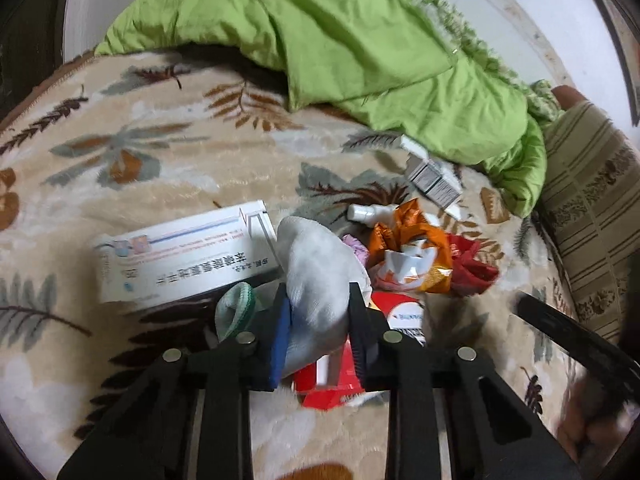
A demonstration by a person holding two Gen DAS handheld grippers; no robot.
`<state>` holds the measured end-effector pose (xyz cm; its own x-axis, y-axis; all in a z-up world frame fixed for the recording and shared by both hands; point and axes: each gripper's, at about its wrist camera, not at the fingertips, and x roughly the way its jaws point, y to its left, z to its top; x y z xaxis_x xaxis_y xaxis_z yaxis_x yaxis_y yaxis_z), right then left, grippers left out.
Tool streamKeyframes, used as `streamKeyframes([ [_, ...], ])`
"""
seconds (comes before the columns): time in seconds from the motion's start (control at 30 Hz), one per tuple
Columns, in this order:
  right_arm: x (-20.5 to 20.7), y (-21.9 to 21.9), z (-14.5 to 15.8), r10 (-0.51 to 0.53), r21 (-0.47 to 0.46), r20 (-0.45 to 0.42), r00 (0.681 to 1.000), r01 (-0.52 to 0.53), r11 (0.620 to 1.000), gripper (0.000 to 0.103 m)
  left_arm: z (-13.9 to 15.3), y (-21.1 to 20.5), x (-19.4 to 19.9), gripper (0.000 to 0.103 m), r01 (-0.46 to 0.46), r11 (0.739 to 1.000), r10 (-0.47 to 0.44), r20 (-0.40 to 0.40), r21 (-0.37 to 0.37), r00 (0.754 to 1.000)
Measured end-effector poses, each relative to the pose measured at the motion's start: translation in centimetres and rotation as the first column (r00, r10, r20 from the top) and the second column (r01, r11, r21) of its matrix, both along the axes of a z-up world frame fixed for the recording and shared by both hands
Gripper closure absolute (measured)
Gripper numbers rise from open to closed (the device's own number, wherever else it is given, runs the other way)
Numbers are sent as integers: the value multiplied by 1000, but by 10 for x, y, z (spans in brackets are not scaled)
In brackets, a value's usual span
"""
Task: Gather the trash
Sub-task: 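Grasp the white sock with the left tool while the right tool grasps the red bag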
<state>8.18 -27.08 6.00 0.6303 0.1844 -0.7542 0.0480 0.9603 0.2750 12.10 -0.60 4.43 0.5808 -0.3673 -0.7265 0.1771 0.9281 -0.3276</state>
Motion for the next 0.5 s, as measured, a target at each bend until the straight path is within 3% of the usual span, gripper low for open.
streamKeyframes([
  [0.23, 48, 11, -29, 8, -27, -33, 999, -9, 1000, 44, 24, 9, -40, 78, 50, 998, -48, 60, -26, 997],
  [0.27, 52, 12, -32, 8, -32, -39, 999, -9, 999, 48, 25, 9, -45, 78, 55, 998, -54, 66, -25, 996],
  [0.3, 53, 13, -34, 13, -29, -39, 999, -14, 999, 61, 27, 10, -51, 78, 63, 998, -61, 70, -28, 996],
  [0.5, 18, 13, -19, 4, -55, 28, 1000, -3, 998, 67, 28, 9, -83, 78, 82, 996, -80, 79, -30, 994],
])
